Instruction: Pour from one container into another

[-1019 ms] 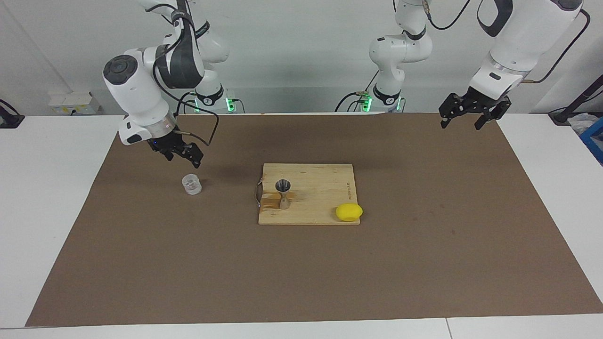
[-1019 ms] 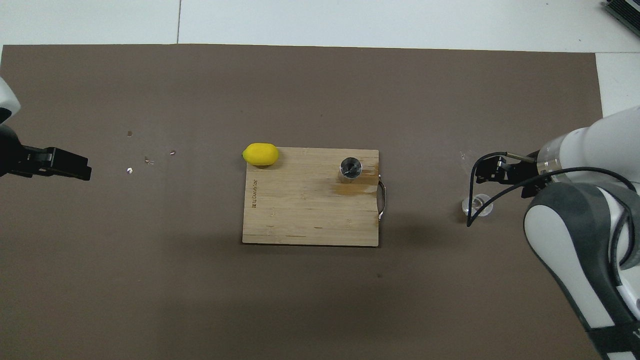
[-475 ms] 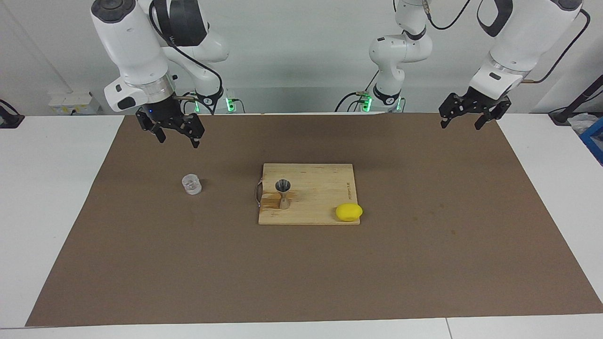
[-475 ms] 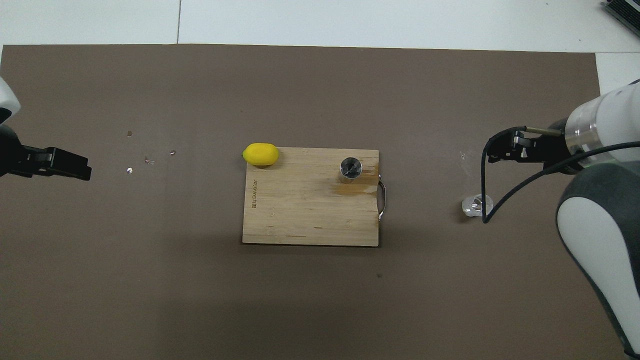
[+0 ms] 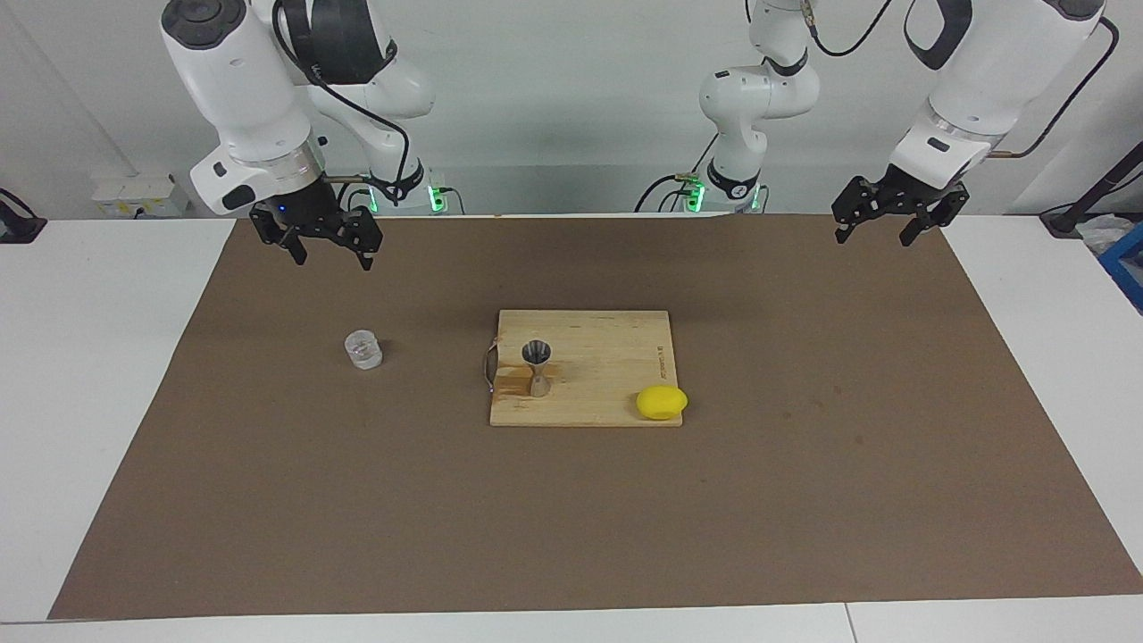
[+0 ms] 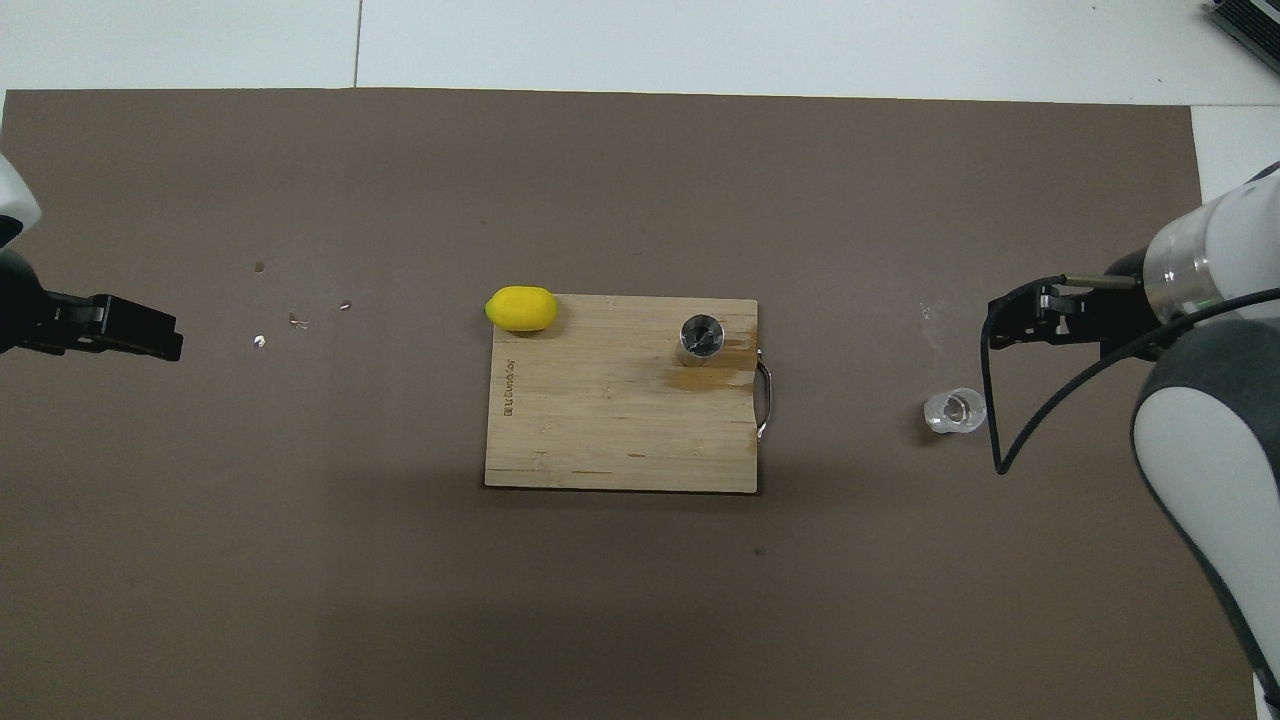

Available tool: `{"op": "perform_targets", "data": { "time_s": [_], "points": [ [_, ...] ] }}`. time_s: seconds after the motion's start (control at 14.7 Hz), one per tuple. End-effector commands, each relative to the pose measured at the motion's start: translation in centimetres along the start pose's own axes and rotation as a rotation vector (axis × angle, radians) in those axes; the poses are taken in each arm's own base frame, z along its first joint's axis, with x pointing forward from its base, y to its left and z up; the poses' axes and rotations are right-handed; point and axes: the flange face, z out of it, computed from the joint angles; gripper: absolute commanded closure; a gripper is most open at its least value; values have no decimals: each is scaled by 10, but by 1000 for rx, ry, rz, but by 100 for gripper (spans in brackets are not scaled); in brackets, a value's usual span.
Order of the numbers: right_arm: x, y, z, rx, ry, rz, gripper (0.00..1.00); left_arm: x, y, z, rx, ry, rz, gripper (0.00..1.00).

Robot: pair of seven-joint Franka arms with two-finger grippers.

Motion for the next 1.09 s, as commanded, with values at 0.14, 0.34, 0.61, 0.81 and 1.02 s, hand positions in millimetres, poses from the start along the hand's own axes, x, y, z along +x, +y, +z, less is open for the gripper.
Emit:
{"op": "perform_targets", "data": {
  "time_s": [0.14, 0.34, 0.61, 0.81, 1.02],
  "points": [
    [-1, 9, -4, -8, 2, -77, 0, -10, -2, -1, 12, 0, -10, 0],
    [-2, 10, -4, 12, -4, -72, 0, -10, -2, -1, 12, 0, -10, 0],
    [0, 17, -3, 25, -7, -54, 0, -10, -2, -1, 12, 0, -10, 0],
    [0, 18, -2, 25, -7, -51, 0, -10, -2, -1, 12, 0, -10, 0],
    [0, 17, -1, 25, -4, -43, 0, -10, -2, -1, 12, 0, -10, 0]
  ]
}}
